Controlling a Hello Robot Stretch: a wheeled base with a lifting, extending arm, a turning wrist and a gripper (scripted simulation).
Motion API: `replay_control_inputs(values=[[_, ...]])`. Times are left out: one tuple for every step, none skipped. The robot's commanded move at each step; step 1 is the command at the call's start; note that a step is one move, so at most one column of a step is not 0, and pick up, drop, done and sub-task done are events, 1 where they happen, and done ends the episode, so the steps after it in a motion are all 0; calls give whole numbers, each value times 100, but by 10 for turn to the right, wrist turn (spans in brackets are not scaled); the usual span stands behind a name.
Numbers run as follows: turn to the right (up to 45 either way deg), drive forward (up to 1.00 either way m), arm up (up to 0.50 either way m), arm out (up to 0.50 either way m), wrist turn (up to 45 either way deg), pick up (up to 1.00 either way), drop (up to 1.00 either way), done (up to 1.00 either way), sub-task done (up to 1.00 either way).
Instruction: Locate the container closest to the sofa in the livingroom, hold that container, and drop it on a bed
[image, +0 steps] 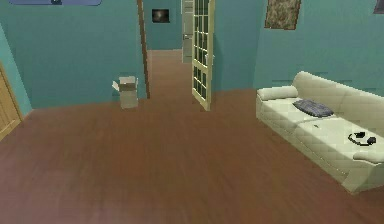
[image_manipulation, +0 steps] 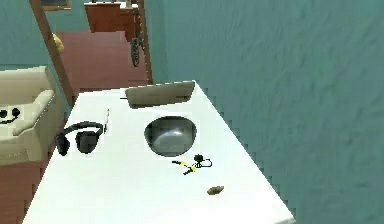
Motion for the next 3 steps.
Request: replay_control_inputs(values=[[0,0,38,0,0,0,0,0,0],[0,0,0,18,0,0,0,0,0],[0,0,0,0,450,0,0,0,0]])
